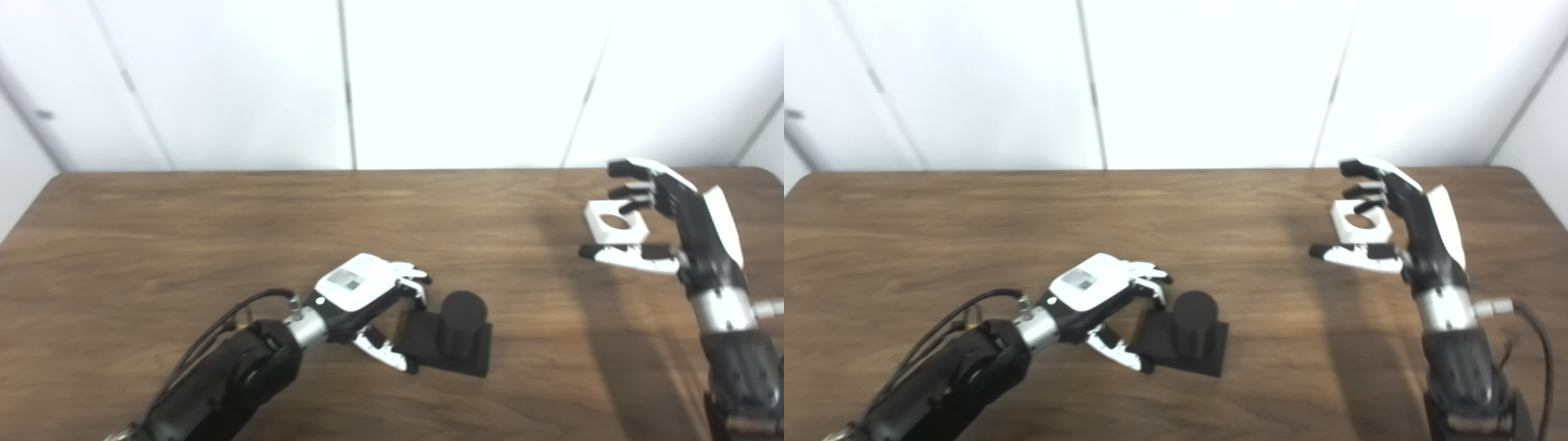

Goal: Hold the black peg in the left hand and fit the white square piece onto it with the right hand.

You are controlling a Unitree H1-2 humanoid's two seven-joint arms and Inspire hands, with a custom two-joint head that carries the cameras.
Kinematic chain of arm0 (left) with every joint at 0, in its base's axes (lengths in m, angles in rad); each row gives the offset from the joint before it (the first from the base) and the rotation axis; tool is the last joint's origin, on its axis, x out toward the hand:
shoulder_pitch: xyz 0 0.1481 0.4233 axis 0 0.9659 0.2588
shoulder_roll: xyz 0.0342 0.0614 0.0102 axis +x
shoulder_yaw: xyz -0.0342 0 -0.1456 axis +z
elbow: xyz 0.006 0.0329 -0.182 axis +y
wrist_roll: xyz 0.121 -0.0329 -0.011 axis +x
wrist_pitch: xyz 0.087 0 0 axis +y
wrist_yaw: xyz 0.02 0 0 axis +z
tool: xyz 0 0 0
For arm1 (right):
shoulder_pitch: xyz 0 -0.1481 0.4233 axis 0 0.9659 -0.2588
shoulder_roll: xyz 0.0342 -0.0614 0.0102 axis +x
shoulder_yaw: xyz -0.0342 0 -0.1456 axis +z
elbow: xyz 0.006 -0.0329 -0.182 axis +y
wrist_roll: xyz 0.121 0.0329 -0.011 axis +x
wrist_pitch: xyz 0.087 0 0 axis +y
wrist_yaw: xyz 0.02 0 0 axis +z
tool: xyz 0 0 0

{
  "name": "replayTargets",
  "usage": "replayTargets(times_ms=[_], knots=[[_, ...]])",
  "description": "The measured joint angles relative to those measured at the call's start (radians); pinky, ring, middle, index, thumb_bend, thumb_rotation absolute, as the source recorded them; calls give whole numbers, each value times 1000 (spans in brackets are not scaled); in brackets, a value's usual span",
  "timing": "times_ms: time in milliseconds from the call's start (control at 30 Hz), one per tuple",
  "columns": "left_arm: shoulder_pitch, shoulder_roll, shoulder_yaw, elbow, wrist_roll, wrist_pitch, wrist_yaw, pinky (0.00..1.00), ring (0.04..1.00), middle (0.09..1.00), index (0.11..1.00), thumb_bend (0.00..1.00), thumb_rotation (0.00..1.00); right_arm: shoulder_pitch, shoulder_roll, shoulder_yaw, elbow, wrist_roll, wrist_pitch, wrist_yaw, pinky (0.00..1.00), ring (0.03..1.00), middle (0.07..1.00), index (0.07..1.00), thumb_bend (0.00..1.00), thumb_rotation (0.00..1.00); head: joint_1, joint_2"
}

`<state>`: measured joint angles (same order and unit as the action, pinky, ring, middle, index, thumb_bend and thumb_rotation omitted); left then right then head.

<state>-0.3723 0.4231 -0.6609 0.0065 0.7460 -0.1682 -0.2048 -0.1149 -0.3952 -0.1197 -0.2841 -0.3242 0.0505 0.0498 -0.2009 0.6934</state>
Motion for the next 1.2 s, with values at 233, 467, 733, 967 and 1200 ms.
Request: replayTargets(times_ms=[233,467,733,967,1200], knots=[[8,35,6,-15,-2,-46,-3,769,856,835,490,523,71,-136,-246,149,0,-408,84,194,698,871,895,753,760,167,-215,-67],[25,58,22,-55,-12,-59,-45,764,842,829,490,524,65,-243,-264,233,63,-558,157,359,948,995,995,823,837,263,-252,-89],[51,62,54,-55,-21,-90,-46,756,832,818,489,524,62,-346,-285,297,126,-683,227,592,1000,1000,1000,883,949,241,-298,-109],[66,62,77,-50,-21,-127,-45,755,834,821,489,524,63,-423,-285,344,244,-705,220,632,1000,1000,1000,900,959,203,-298,-114],[79,62,95,-47,-21,-152,-43,760,838,819,490,524,64,-473,-284,385,365,-718,212,626,965,1000,1000,901,936,247,-296,-115]])
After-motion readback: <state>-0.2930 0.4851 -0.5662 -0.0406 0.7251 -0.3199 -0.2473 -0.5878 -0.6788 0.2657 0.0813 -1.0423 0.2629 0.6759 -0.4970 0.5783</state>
